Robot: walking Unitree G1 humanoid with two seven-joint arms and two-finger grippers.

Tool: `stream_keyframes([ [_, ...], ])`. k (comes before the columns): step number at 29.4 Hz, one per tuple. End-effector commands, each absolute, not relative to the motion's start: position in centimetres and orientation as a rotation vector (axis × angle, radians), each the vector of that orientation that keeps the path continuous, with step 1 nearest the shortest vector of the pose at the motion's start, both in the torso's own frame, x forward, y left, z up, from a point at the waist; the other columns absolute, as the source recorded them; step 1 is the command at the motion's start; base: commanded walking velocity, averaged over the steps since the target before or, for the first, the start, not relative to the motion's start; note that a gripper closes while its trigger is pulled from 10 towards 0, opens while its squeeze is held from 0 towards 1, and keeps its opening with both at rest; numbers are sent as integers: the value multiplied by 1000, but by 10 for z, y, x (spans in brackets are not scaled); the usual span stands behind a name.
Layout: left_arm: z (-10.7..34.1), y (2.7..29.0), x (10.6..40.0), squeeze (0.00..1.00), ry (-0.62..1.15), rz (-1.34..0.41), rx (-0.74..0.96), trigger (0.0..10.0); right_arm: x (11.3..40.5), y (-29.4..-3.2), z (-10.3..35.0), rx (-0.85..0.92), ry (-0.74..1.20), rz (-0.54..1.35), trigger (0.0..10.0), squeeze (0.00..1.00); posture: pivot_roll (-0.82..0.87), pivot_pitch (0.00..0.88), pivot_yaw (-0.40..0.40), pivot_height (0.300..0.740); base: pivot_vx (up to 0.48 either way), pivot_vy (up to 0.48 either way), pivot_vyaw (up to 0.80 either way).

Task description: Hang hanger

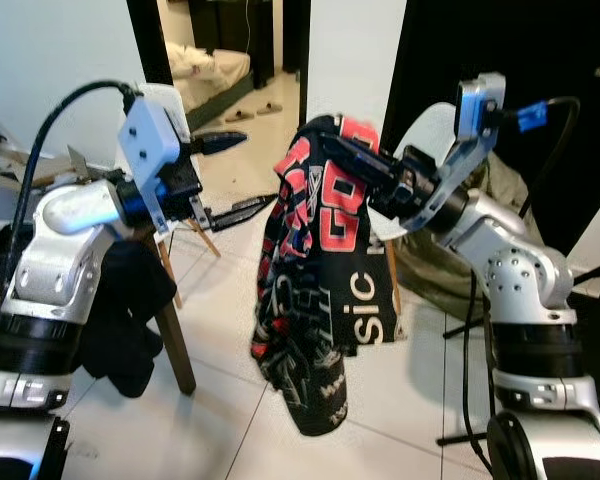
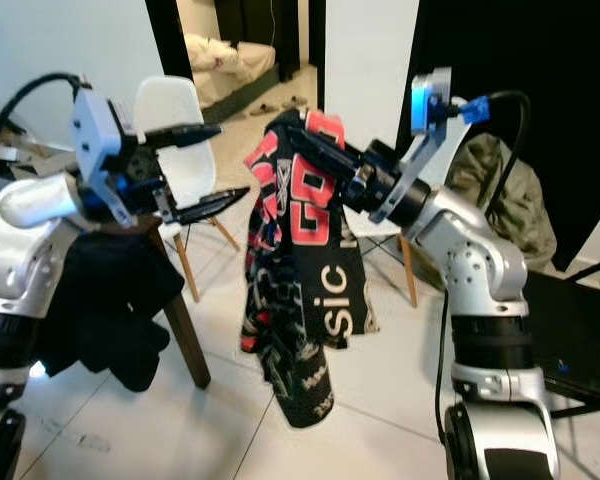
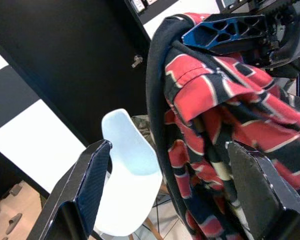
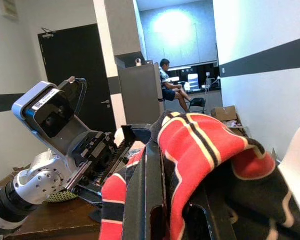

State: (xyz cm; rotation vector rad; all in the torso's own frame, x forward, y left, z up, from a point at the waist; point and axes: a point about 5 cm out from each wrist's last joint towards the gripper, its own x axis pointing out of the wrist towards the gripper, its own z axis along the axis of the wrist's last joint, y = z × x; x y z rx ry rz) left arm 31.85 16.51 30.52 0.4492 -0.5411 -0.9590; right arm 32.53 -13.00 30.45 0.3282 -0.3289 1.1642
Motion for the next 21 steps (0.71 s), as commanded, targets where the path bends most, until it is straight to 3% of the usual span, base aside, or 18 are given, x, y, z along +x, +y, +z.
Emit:
stream_keyframes([
  [1, 303, 167, 316, 0, -527, -966, 462, 10000, 325, -131, 314, 340, -378, 1172, 0, 0, -42, 0, -14, 740, 0, 0, 0],
  [21, 316, 146, 320, 0, -653, -907, 375, 10000, 313, -119, 312, 329, -368, 1254, 0, 0, -56, 0, -7, 740, 0, 0, 0],
])
